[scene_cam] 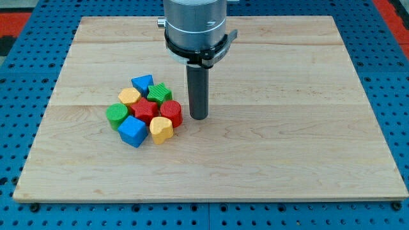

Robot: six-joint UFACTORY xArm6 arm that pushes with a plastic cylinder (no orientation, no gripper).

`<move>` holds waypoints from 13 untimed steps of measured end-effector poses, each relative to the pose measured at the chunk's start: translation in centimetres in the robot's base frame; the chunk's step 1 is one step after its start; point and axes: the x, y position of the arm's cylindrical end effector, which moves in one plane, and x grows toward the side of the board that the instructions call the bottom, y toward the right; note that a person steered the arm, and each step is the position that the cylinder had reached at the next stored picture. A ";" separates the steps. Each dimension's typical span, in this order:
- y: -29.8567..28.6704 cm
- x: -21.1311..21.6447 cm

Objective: Move the cube towards the bottom right corner of the board

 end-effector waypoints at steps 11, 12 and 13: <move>-3.0 5.6; -2.8 5.6; -4.9 5.6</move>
